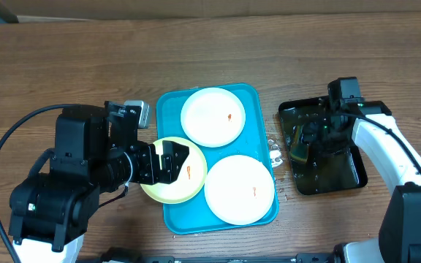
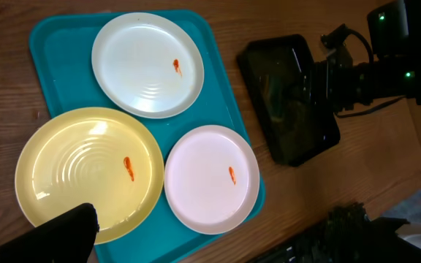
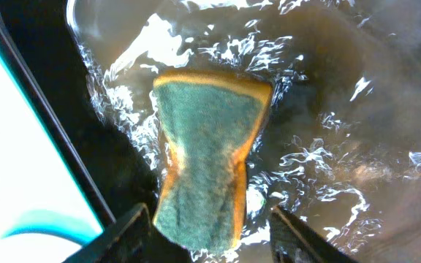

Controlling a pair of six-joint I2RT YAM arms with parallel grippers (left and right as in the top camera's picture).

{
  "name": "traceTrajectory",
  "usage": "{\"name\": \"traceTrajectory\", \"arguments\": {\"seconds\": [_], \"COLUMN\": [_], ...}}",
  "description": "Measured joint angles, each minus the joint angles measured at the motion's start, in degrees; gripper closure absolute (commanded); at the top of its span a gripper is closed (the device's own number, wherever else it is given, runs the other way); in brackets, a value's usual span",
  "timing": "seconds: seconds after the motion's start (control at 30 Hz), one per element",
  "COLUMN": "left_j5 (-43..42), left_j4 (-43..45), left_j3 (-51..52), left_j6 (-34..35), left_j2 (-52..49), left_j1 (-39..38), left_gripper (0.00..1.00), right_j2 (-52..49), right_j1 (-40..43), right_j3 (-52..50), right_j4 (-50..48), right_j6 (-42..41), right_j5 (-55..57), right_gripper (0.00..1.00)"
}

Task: Clean dirty plates on tray and stack at the side
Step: 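Grip the pink-white plate rim with the left gripper, bring sponge over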

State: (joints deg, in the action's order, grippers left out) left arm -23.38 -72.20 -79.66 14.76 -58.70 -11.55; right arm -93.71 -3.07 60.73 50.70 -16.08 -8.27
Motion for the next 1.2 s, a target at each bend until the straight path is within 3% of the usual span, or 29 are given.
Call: {"name": "traceTrajectory", "arguments": {"seconds": [0.2,0.33,0.43,0.5,0.63,0.9,1.03,1.13,1.2], "left_j5": [0.00,0.02,0.02,0.02,1.64,10.51,11.69,11.65,11.65], "left_j4": [-1.38,-1.75,-2.03,-2.40,-3.80,-3.28,2.27,7.10,9.11], "left_j3": [0.00,0.00,0.00,0.00,0.13,6.54,14.47,20.04,22.73], "left_j6": [0.00,-0.04,-0.22,-0.24,-0.17,6.47,9.92,11.78,12.81], "left_j2": [0.00,0.00,0.00,0.00,0.00,0.02,-0.22,-1.73,-3.72], "left_j1": [0.00,-0.31,-1.64,-2.86,-6.82,-13.03,-15.45,-17.86,-19.63], "left_gripper": [0.00,0.00,0.00,0.00,0.00,0.00,0.11,0.25,0.28], "right_j2": [0.00,0.00,-0.26,-0.68,-1.81,-3.04,-3.06,-3.06,-3.06], "right_j1": [0.02,-0.35,-1.49,-2.40,-3.45,-3.78,-3.78,-3.78,-3.78], "right_j3": [-1.66,-4.52,-6.43,-7.43,-8.90,-8.94,-8.59,-7.56,-6.78], "right_j4": [-2.75,-7.30,-10.12,-11.89,-14.78,-14.91,-13.14,-9.20,-6.75], "right_j6": [-1.86,-2.25,-2.64,-3.10,-6.16,-9.81,-10.21,-10.23,-10.01], "right_j5": [0.13,0.04,-0.22,-0.31,1.20,2.93,3.19,3.67,3.96], "right_gripper": [0.45,0.53,0.63,0.78,0.96,0.96,0.96,0.96,0.96]}}
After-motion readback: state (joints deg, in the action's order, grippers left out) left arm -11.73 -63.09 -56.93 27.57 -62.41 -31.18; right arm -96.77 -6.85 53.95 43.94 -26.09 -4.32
